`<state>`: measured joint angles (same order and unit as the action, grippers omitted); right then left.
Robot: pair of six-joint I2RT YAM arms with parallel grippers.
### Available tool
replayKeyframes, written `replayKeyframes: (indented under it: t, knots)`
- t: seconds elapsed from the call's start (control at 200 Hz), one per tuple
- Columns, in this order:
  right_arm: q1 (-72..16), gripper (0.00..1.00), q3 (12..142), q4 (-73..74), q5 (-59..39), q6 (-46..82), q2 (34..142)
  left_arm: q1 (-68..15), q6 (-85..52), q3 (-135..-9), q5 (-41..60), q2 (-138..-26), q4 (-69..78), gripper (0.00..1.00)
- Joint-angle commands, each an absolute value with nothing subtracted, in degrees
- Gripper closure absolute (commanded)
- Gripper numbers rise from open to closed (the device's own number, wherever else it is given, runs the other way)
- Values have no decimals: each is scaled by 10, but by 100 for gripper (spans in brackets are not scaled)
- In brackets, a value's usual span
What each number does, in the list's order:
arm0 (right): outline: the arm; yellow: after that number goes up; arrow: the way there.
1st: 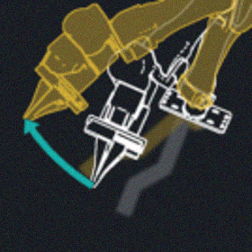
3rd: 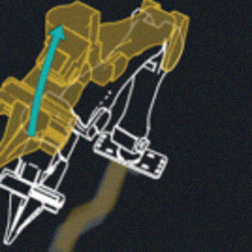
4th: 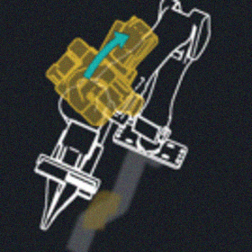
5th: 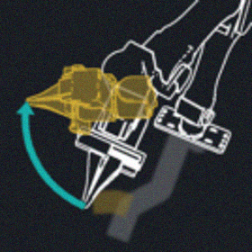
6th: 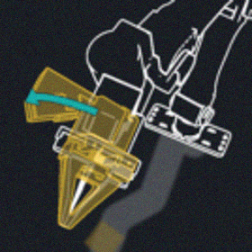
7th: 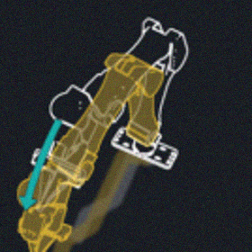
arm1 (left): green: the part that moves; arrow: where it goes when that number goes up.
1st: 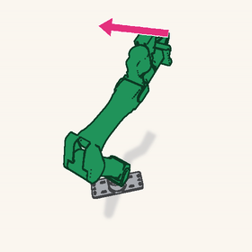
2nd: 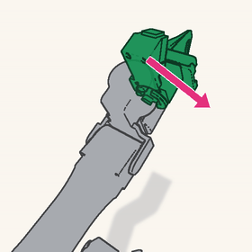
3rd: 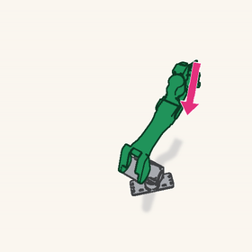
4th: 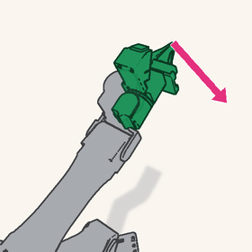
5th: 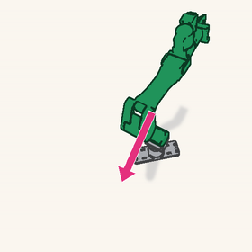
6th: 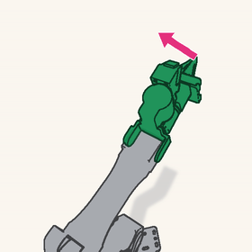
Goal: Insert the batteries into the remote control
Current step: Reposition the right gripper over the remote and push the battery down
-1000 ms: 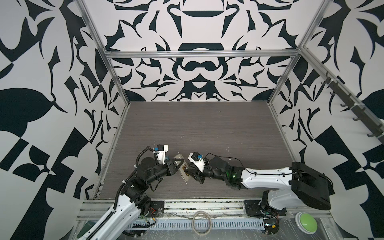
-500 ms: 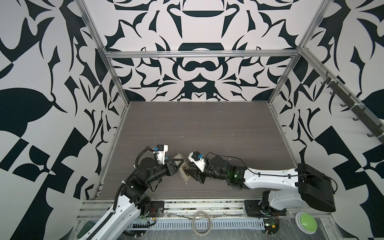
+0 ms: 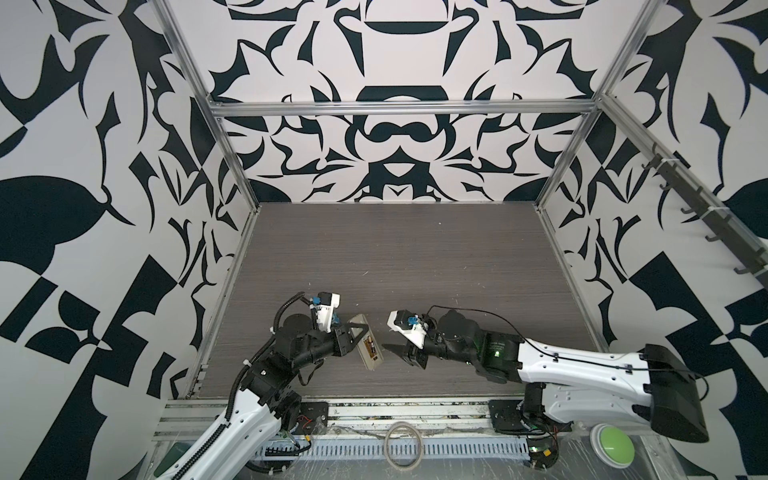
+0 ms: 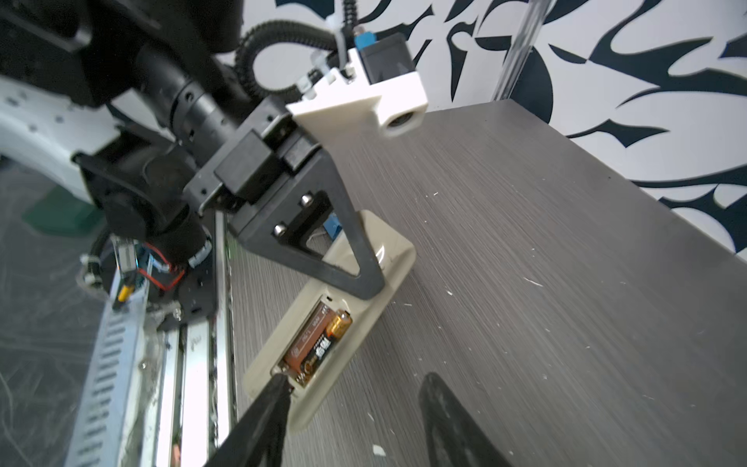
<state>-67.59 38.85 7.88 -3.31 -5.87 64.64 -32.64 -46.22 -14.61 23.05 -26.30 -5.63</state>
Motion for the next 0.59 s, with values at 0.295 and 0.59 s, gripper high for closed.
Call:
replayKeyframes:
  t: [0.295, 0.59]
  knots:
    - [-679, 39, 502, -113, -45, -231, 667, -325, -447, -170, 311, -320, -33, 100]
    - [-678, 59, 525, -110, -103, -252, 706, -337, -454, -164, 329, -338, -17, 100]
